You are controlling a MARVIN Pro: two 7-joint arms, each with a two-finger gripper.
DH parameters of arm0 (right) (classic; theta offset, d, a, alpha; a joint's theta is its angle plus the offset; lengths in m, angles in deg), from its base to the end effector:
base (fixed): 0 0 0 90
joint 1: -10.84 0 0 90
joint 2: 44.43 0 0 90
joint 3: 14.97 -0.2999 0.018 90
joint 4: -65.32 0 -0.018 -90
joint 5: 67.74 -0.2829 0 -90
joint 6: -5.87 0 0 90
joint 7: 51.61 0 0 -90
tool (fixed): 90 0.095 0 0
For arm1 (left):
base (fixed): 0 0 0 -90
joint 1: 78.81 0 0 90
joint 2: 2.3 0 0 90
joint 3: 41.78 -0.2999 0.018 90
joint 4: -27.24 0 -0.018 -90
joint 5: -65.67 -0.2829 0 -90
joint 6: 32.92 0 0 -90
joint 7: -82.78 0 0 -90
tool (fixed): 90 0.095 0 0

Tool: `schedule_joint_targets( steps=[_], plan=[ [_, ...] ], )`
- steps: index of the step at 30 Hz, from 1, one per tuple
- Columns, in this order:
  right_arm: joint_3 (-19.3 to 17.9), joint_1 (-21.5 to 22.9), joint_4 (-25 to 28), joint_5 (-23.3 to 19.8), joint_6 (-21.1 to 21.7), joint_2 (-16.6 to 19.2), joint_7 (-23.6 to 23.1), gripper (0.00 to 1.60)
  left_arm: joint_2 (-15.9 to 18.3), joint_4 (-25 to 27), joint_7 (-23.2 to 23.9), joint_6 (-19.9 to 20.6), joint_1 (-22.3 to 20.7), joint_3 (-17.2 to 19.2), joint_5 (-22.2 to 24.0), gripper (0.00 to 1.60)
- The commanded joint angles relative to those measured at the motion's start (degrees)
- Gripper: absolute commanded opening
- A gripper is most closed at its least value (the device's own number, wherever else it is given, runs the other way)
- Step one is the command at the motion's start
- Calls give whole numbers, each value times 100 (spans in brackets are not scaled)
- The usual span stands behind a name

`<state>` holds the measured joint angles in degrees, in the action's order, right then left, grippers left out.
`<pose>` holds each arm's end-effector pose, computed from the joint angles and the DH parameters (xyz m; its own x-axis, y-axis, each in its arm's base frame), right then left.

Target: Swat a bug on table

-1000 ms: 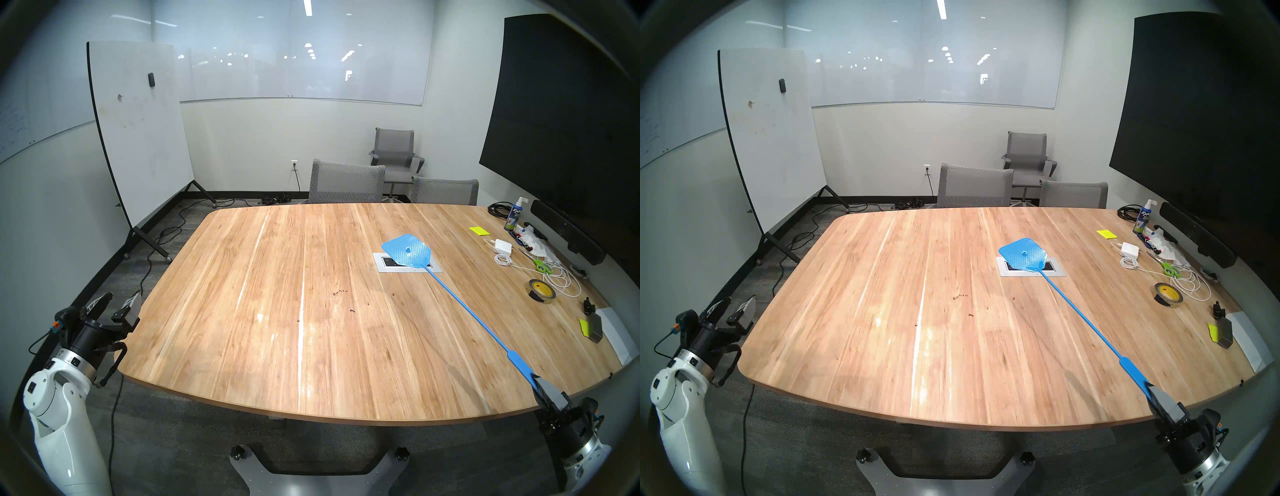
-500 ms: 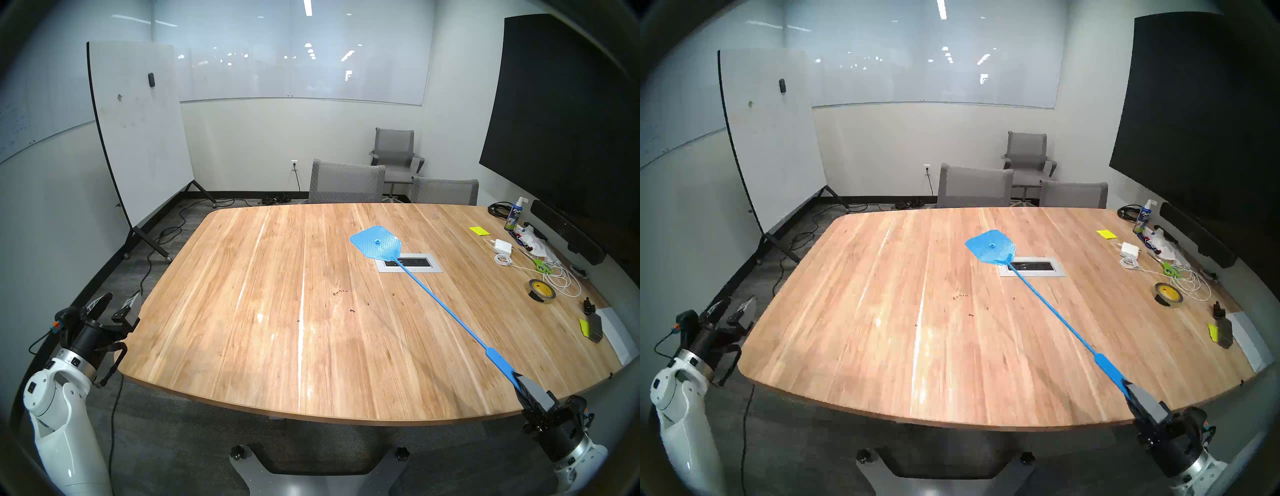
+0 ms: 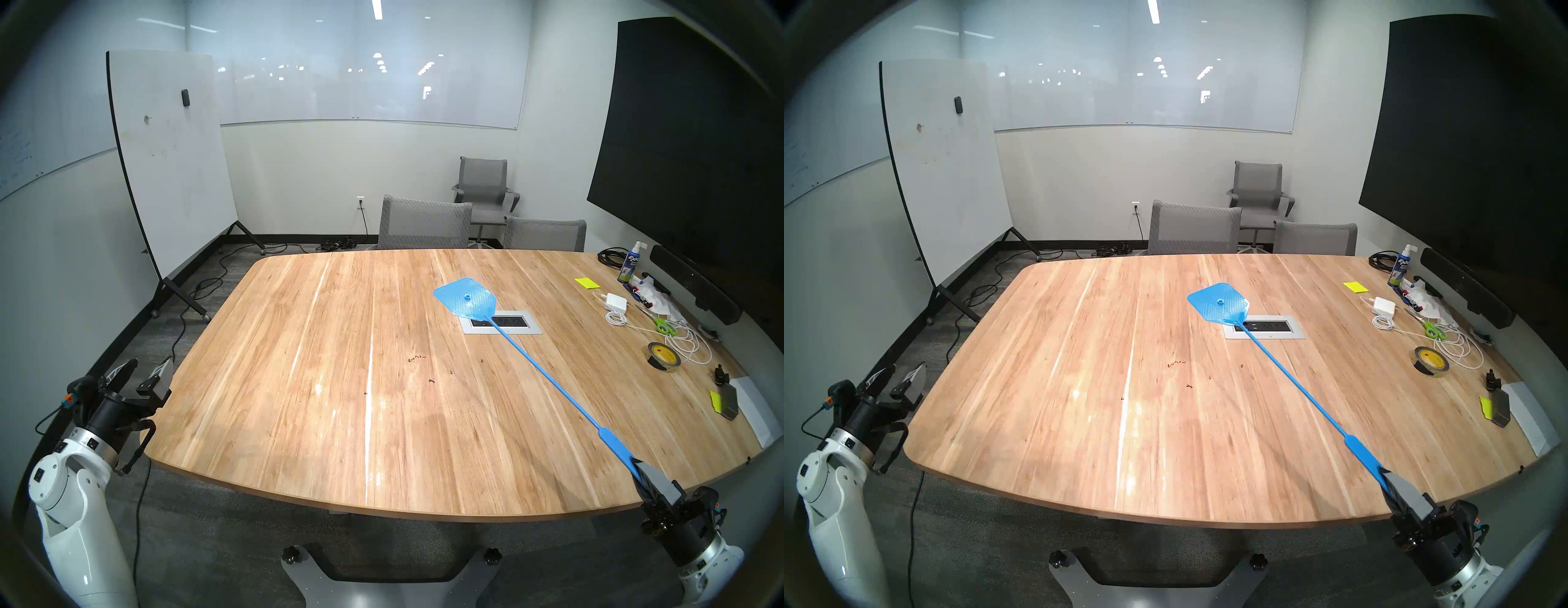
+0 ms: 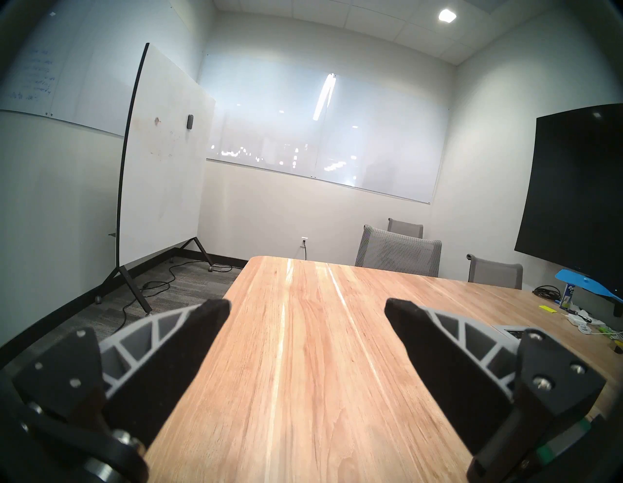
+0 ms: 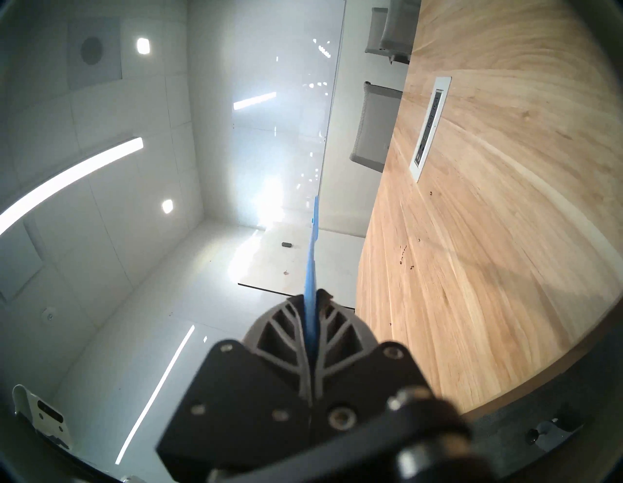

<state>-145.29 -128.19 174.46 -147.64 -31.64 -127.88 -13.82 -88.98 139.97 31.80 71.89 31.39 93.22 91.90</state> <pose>0.0766 -0.1676 -0.2897 0.4528 -0.8721 0.1855 0.1782 -0.1153 -0.9772 0.2172 0.2118 -0.2492 -0.0351 0.1795 0.9831 -0.0278 -0.9835 0.1786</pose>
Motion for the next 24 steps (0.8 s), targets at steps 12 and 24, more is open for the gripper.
schedule_joint_targets(
  steps=[12, 24],
  plan=[
    [1119, -785, 231, 2366, -975, -434, 617, 0, -8, 88, 26, 11, -16, 16, -6, 160],
    [988, -1275, 1177, 2071, -1440, -633, -327, 0, -22, 92, 41, 23, -28, 26, -22, 160]
  ],
)
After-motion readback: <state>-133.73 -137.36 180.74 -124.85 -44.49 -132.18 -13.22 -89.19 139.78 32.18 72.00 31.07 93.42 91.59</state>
